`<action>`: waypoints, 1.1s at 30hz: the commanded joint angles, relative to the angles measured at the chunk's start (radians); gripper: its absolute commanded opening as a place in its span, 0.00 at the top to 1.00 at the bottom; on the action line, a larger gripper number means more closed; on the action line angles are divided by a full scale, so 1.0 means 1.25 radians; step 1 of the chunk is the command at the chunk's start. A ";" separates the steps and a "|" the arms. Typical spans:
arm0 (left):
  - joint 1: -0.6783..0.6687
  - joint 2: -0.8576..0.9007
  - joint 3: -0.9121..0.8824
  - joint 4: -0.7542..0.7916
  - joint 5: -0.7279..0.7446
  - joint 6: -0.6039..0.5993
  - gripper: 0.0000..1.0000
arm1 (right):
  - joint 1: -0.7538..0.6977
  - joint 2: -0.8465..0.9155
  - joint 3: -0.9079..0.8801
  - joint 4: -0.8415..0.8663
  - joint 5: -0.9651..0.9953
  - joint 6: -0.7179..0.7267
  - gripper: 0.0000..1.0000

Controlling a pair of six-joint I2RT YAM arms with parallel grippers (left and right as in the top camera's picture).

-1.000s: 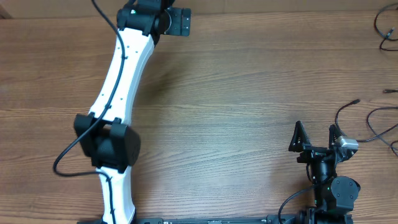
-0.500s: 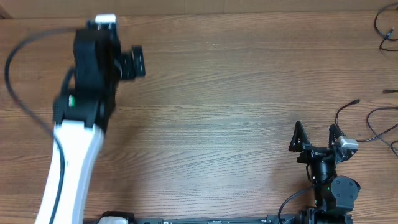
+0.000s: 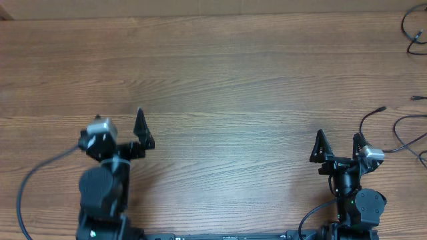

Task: Untangle cables

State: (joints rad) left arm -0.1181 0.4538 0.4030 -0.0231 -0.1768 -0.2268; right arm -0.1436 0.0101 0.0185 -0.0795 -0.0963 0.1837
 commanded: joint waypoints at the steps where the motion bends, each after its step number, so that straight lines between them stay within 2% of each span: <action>1: -0.005 -0.114 -0.116 0.103 -0.005 -0.029 0.00 | -0.001 -0.005 -0.009 0.002 0.011 0.005 0.00; 8: -0.004 -0.237 -0.234 0.237 -0.005 -0.011 0.00 | -0.001 -0.005 -0.009 0.002 0.011 0.005 0.00; 16: 0.028 -0.324 -0.309 0.244 -0.011 0.020 0.00 | -0.001 -0.005 -0.009 0.002 0.011 0.005 0.00; 26: 0.064 -0.360 -0.319 0.008 -0.017 0.052 0.00 | -0.001 -0.005 -0.009 0.002 0.011 0.005 0.00; 33: 0.078 -0.361 -0.319 -0.032 0.028 0.146 0.00 | -0.001 -0.005 -0.009 0.002 0.011 0.005 0.00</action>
State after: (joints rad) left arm -0.0429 0.0132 0.0090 -0.0608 -0.1791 -0.1322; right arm -0.1432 0.0101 0.0181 -0.0807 -0.0959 0.1841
